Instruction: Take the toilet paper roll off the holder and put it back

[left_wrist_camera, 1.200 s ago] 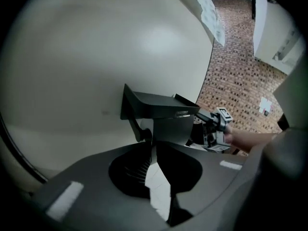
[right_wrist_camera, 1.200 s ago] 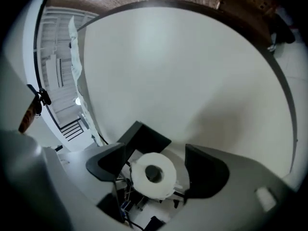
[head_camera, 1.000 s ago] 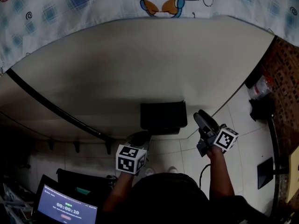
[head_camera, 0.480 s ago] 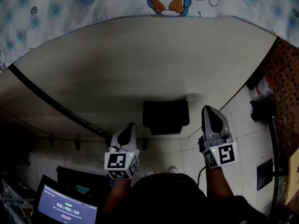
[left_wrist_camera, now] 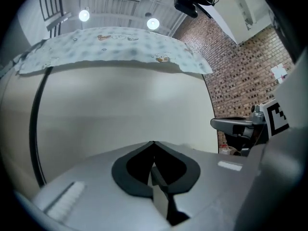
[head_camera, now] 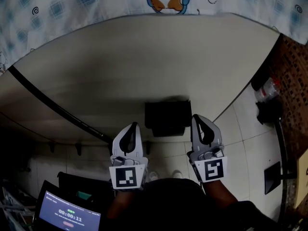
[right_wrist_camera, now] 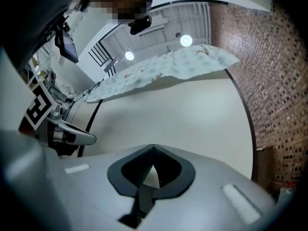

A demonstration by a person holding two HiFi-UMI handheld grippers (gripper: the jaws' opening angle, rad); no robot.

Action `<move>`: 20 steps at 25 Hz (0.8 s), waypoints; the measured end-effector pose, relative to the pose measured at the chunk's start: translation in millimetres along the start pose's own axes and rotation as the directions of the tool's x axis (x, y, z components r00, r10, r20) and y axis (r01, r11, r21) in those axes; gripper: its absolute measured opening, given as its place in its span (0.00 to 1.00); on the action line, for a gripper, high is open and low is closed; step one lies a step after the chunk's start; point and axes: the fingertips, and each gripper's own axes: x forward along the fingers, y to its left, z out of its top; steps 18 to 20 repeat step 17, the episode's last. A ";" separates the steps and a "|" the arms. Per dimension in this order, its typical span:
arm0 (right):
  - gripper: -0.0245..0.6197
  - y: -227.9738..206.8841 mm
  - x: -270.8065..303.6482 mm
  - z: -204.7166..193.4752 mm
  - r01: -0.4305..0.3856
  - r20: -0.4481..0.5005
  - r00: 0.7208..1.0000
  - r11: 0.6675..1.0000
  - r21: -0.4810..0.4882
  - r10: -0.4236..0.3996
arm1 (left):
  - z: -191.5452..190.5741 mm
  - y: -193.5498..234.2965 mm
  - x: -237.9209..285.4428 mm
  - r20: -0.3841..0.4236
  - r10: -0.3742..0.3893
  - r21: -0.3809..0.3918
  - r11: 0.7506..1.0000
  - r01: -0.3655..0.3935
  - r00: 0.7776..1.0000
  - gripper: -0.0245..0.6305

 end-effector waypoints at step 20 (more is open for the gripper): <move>0.04 -2.9 -6.9 -6.7 0.015 -0.025 1.000 1.000 -0.014 -0.015 | -17.3 -7.1 0.8 -0.039 -0.013 -0.005 1.000 0.013 0.999 0.07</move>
